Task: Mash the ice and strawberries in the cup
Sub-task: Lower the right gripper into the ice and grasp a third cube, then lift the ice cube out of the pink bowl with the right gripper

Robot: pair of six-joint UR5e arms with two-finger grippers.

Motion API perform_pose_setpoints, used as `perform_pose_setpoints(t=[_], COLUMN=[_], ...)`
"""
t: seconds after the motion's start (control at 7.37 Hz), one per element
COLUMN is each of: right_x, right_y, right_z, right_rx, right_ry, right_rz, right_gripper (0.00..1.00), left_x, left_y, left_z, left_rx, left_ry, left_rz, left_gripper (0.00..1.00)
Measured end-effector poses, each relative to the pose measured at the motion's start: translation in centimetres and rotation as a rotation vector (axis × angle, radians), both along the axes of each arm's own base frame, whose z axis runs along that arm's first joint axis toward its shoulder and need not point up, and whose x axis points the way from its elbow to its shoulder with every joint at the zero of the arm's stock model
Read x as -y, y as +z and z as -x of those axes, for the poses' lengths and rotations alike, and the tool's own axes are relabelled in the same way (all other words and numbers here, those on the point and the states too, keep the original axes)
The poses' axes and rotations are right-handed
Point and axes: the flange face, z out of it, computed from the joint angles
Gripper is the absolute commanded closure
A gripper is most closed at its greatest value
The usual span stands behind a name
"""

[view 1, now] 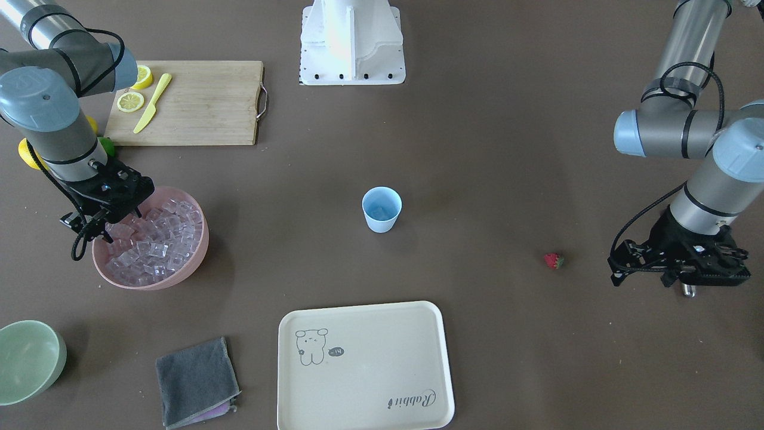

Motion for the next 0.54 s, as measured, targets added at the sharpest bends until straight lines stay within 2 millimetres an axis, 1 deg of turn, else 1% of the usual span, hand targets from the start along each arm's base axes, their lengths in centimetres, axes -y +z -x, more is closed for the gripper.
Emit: perform_pose_setpoints(t=[0.14, 0.27, 0.41, 0.54], right_x=[0.02, 0.03, 0.03, 0.03], right_y=[-0.11, -0.23, -0.32, -0.46], right_z=[0.02, 0.02, 0.00, -0.01], right_rx=[0.001, 0.003, 0.005, 0.008], right_ry=[0.003, 0.007, 0.013, 0.017], right_rz=[-0.001, 0.001, 0.003, 0.004], right_gripper=[0.64, 0.69, 0.70, 0.75], left_x=[0.00, -0.02, -0.06, -0.11], left_y=[0.02, 0.05, 0.07, 0.06], left_z=[0.00, -0.08, -0.19, -0.31], left_rx=[0.000, 0.001, 0.001, 0.000], left_ry=[0.000, 0.001, 0.003, 0.004], left_rz=[0.000, 0.001, 0.002, 0.002], left_gripper=[0.02, 0.02, 0.02, 0.02])
